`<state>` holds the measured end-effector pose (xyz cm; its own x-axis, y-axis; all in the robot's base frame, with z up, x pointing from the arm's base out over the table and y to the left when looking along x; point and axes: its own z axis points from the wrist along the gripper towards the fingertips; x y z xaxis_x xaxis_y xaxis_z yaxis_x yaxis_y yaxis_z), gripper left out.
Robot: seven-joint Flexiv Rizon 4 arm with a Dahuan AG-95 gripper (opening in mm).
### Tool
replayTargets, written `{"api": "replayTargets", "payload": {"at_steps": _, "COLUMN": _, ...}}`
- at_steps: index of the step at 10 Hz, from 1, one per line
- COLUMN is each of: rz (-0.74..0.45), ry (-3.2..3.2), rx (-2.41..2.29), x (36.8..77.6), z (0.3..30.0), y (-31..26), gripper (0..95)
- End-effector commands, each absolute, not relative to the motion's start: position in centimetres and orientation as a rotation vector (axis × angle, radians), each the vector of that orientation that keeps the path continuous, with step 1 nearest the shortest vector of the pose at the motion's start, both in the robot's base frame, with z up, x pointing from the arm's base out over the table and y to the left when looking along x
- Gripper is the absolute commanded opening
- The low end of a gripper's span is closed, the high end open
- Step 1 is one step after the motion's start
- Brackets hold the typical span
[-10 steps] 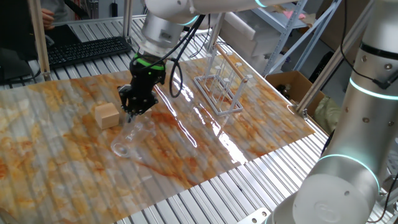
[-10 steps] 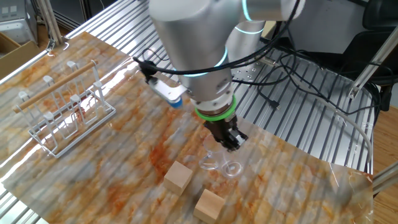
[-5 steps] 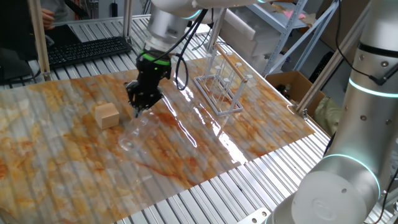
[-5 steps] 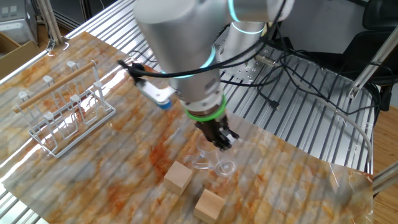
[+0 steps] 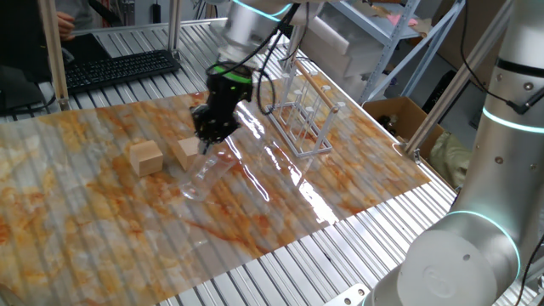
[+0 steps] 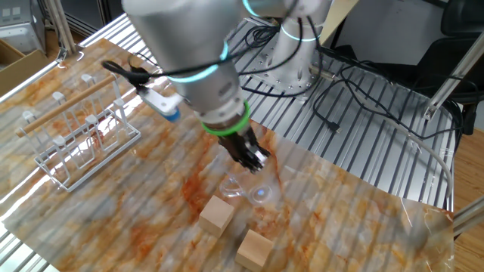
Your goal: Put the cup on the cup rack
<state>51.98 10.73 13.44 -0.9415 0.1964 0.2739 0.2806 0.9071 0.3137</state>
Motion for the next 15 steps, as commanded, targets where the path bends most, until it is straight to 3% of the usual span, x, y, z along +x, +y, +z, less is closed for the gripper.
{"api": "replayTargets", "payload": {"at_steps": 1, "rz": -0.552, "ry": -2.816, "rx": -0.365, "x": 52.0, "z": 13.4, "y": 9.9, "gripper": 0.0}}
{"api": "replayTargets", "payload": {"at_steps": 15, "rz": -0.638, "ry": -2.835, "rx": -0.172, "x": 52.3, "z": 12.5, "y": 5.7, "gripper": 0.0}}
